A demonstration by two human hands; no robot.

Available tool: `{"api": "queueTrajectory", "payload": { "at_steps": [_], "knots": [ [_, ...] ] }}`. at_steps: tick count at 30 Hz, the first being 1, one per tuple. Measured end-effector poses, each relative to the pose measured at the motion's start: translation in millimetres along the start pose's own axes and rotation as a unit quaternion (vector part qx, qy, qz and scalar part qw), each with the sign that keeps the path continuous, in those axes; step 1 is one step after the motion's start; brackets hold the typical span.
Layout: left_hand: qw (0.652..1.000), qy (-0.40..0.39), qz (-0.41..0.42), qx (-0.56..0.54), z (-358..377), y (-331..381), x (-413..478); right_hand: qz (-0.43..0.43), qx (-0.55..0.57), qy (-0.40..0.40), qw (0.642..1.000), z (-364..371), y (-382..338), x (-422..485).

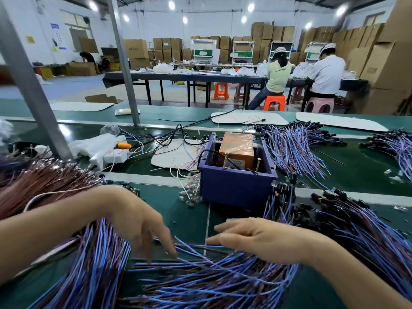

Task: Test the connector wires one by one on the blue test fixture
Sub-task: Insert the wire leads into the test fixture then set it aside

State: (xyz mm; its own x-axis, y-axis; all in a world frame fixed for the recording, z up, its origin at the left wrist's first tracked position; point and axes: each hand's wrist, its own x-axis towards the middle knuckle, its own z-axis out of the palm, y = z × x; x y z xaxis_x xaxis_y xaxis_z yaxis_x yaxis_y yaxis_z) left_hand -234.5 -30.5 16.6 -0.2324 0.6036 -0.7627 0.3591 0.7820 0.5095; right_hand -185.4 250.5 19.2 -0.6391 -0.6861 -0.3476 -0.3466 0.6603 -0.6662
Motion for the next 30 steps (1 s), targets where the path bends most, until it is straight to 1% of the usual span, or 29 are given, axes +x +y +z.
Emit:
{"api": "queueTrajectory", "payload": {
  "at_steps": [1, 2, 3, 4, 5, 6, 7, 8, 10, 11, 13, 14, 15, 19, 21, 23, 24, 25, 26, 27, 28, 29, 30],
  "knots": [
    [1.0, 0.002, -0.009, -0.007, -1, -7, -14, 0.006, -0.018, -0.004, 1.0, 2, -1, 2],
    [0.999, 0.045, -0.013, -0.023, -4, -13, -28, 0.015, -0.031, -0.009, 0.999, 4, -1, 5],
    [0.992, 0.121, -0.018, -0.041, -7, -17, -41, 0.023, -0.043, -0.021, 0.999, 5, -1, 8],
    [0.975, 0.218, -0.028, -0.042, -11, -21, -50, 0.029, -0.058, -0.037, 0.997, 7, 1, 10],
    [0.946, 0.32, -0.05, -0.022, -14, -25, -55, 0.028, -0.08, -0.052, 0.995, 9, 2, 11],
    [0.913, 0.398, -0.091, 0.027, -17, -30, -57, 0.022, -0.103, -0.062, 0.993, 10, 3, 14],
    [0.884, 0.435, -0.147, 0.088, -17, -34, -54, 0.013, -0.119, -0.065, 0.991, 11, 4, 15],
    [0.862, 0.439, -0.204, 0.149, -15, -39, -48, 0.002, -0.124, -0.063, 0.99, 12, 4, 17],
    [0.837, 0.396, -0.293, 0.24, -7, -44, -29, -0.013, -0.115, -0.056, 0.992, 13, 3, 19],
    [0.824, 0.377, -0.324, 0.272, -2, -46, -20, -0.018, -0.113, -0.055, 0.992, 14, 3, 20],
    [0.786, 0.377, -0.364, 0.328, 3, -51, -5, -0.024, -0.104, -0.048, 0.993, 15, 3, 21],
    [0.769, 0.389, -0.372, 0.345, 5, -55, 1, -0.028, -0.098, -0.042, 0.994, 16, 5, 22],
    [0.76, 0.398, -0.377, 0.347, 5, -57, 5, -0.03, -0.093, -0.035, 0.995, 16, 5, 22],
    [0.729, 0.466, -0.392, 0.313, 3, -64, 15, -0.036, -0.075, -0.022, 0.996, 17, 4, 23],
    [0.729, 0.499, -0.376, 0.28, -1, -62, 15, -0.039, -0.056, -0.017, 0.998, 19, 4, 23],
    [0.743, 0.533, -0.338, 0.223, -6, -54, 13, -0.039, -0.019, 0.01, 0.999, 21, 5, 24],
    [0.75, 0.56, -0.303, 0.181, -8, -47, 12, -0.028, 0.017, 0.041, 0.999, 21, 5, 24],
    [0.753, 0.59, -0.258, 0.135, -9, -34, 9, -0.01, 0.081, 0.082, 0.993, 21, 3, 24],
    [0.741, 0.633, -0.197, 0.111, -12, -21, 6, 0.006, 0.179, 0.118, 0.977, 23, 0, 25],
    [0.719, 0.674, -0.141, 0.094, -14, -2, -1, 0.031, 0.3, 0.129, 0.945, 24, -8, 25],
    [0.681, 0.721, -0.077, 0.102, -17, 19, -7, 0.052, 0.422, 0.115, 0.898, 24, -14, 27],
    [0.652, 0.749, -0.018, 0.114, -17, 43, -13, 0.049, 0.517, 0.089, 0.85, 21, -19, 30],
    [0.625, 0.769, 0.036, 0.129, -14, 68, -16, 0.039, 0.58, 0.068, 0.811, 15, -28, 31]
  ]
}}
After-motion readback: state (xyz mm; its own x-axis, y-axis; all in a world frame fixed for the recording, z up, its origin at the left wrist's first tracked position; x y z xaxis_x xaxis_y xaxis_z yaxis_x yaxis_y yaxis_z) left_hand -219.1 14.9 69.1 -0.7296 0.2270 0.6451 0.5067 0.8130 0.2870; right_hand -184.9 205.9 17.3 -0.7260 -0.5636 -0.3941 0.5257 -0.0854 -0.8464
